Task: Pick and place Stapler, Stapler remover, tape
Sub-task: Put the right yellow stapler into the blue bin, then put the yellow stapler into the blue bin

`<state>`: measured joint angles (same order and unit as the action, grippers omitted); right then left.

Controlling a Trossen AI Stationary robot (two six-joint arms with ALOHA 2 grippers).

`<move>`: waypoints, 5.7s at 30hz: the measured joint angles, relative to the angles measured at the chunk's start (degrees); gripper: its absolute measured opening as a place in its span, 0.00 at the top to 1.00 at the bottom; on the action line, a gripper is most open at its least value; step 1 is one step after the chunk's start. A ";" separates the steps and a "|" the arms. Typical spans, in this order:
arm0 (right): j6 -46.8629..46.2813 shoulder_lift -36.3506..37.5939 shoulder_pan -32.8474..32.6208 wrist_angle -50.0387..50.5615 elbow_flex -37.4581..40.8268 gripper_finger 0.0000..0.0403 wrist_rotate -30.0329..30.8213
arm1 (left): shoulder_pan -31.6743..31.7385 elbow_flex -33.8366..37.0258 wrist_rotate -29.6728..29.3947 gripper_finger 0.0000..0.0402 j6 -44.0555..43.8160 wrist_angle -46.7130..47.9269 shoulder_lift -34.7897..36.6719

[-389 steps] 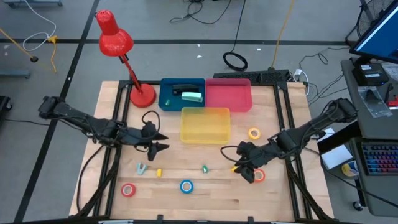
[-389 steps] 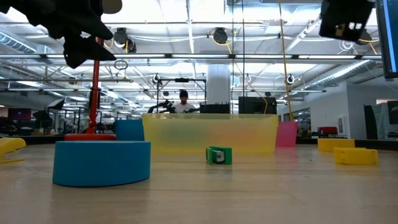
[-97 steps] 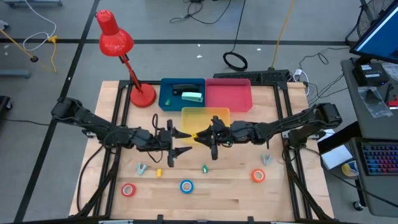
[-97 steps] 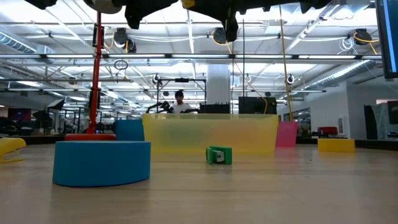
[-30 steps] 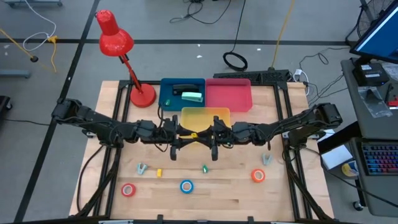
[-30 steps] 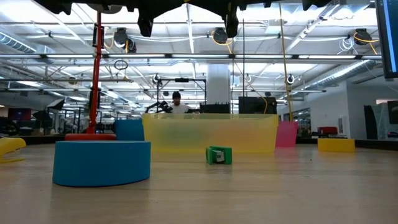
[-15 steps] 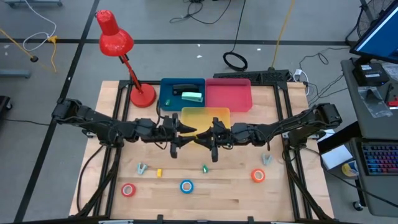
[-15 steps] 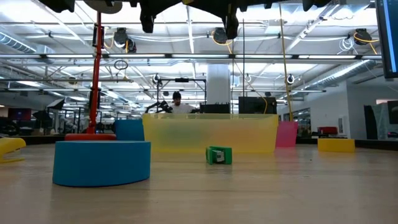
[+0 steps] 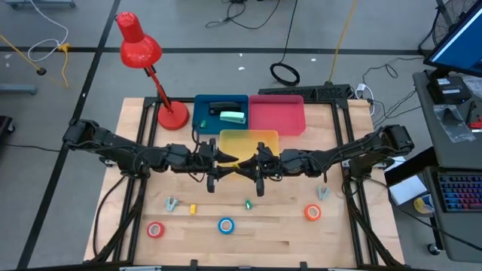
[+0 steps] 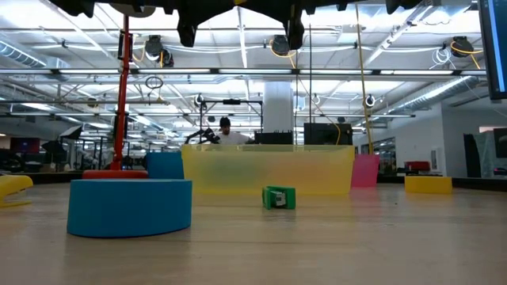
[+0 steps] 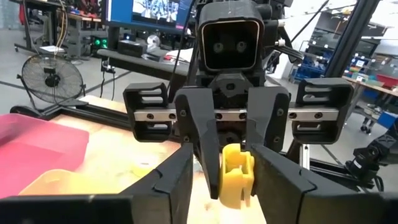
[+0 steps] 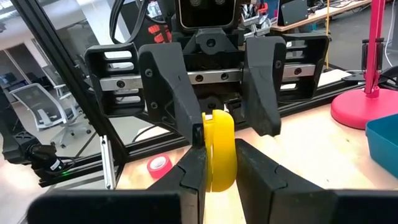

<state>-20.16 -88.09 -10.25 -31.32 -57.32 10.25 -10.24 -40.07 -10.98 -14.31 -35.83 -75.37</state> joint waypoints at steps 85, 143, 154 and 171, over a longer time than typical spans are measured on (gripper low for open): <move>-5.29 0.04 7.60 8.05 0.00 0.49 -0.05 | 48.48 0.04 9.02 0.72 19.00 32.65 -13.62; -2.67 0.04 24.45 8.08 0.00 0.49 -0.05 | 42.99 -1.79 7.92 0.38 17.70 75.18 14.21; -0.12 1.85 25.32 15.84 0.04 0.48 -1.73 | 44.09 -1.79 7.95 0.38 18.01 76.38 14.21; -8.63 7.91 21.29 34.07 0.04 0.48 -24.97 | 41.03 -1.79 9.22 0.38 11.26 79.12 14.21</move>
<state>-28.79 -80.19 11.04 2.74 -57.28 -14.72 30.79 -41.87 -1.76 -3.05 43.29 -61.17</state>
